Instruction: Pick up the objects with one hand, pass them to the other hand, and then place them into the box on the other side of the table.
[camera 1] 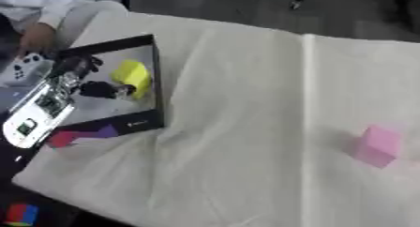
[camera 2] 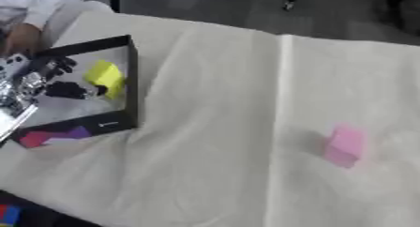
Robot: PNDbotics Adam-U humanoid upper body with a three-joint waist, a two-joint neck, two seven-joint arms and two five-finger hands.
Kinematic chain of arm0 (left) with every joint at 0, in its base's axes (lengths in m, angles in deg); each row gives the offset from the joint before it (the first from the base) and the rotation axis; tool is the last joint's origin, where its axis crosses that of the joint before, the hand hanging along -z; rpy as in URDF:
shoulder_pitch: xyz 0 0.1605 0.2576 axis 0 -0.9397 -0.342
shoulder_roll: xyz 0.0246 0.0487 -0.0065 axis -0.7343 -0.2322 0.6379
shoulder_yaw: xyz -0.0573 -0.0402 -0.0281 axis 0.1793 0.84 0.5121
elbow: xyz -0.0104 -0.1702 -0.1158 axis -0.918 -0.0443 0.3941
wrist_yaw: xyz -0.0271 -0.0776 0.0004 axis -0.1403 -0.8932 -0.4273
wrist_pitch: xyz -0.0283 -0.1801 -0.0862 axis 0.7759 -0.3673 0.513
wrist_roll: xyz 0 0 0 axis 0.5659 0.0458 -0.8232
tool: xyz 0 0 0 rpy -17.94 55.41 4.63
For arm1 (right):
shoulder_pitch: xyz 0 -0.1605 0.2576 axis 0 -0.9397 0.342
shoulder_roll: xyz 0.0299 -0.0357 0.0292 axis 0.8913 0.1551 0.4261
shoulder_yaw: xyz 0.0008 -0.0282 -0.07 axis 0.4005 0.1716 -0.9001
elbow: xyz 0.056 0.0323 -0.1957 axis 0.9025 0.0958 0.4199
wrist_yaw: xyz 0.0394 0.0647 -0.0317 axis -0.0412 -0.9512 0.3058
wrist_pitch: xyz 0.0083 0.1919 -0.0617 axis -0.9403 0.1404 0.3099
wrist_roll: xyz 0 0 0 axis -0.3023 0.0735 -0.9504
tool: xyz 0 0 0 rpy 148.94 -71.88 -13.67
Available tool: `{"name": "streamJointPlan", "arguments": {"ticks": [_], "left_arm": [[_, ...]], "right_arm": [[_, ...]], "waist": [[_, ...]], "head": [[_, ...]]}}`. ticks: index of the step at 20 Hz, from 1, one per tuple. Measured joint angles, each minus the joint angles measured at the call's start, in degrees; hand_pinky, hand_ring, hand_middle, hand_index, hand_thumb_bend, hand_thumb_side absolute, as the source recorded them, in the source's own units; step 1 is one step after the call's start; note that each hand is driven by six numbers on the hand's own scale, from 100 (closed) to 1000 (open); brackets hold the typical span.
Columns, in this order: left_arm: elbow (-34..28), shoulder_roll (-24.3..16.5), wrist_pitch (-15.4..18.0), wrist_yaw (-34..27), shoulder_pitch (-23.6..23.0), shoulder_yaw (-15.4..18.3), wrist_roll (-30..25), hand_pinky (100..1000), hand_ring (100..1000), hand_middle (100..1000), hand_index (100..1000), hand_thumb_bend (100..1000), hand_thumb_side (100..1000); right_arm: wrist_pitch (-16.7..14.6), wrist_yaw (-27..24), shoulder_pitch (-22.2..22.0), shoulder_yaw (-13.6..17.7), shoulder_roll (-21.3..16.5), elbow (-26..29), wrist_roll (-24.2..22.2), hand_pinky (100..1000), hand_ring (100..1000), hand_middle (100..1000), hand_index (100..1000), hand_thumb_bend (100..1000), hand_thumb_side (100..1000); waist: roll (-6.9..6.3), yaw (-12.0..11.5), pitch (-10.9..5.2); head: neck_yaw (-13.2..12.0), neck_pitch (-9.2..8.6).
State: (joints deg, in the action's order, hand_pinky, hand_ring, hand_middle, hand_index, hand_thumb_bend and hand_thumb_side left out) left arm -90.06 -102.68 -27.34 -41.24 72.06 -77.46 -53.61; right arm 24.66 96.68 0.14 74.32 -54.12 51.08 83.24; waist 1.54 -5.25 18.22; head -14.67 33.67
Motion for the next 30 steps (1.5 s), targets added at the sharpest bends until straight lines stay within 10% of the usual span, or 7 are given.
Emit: {"name": "streamJointPlan", "arguments": {"ticks": [6,8,11,13,20,30], "left_arm": [[-1.3,0.0,-1.3,4.8,0.1,1.2,-2.8,1000,938,831,924,631,400],[-2.8,0.0,-1.5,4.7,0.1,1.8,-2.7,1000,894,788,885,304,398],[-7.3,0.1,-1.2,0.8,0.1,4.0,1.7,997,837,747,843,100,542],[-11.3,0.4,0.0,-4.3,0.1,5.3,7.4,931,792,748,823,100,681],[-25.4,2.7,10.6,-23.5,-1.8,5.7,26.0,894,799,795,836,100,755],[-29.7,7.1,24.5,-30.5,-3.0,5.2,32.2,892,807,801,840,100,763]], "right_arm": [[0.3,0.0,-0.4,0.3,0.0,0.0,0.4,889,799,839,831,540,100],[0.4,0.0,-0.5,0.6,0.0,0.0,0.6,889,798,838,831,540,100],[1.0,0.1,-1.0,1.2,0.0,0.0,1.1,883,792,839,834,529,100],[1.7,-0.4,-1.4,1.8,0.0,0.0,1.3,874,781,840,839,503,100],[6.9,-7.8,-1.8,3.9,0.1,0.0,-1.6,841,740,846,868,382,100],[14.0,-24.8,-3.9,7.2,-2.1,0.0,-14.3,843,742,863,900,285,256]], "waist": [[-0.08,0.0,0.00],[-0.09,0.0,0.00],[-0.06,-0.1,0.00],[-0.03,-0.2,0.00],[0.02,0.1,0.00],[-0.04,0.8,0.00]], "head": [[0.8,-0.01],[1.2,-0.01],[2.2,-0.01],[3.4,0.00],[8.6,0.01],[12.5,1.52]]}}
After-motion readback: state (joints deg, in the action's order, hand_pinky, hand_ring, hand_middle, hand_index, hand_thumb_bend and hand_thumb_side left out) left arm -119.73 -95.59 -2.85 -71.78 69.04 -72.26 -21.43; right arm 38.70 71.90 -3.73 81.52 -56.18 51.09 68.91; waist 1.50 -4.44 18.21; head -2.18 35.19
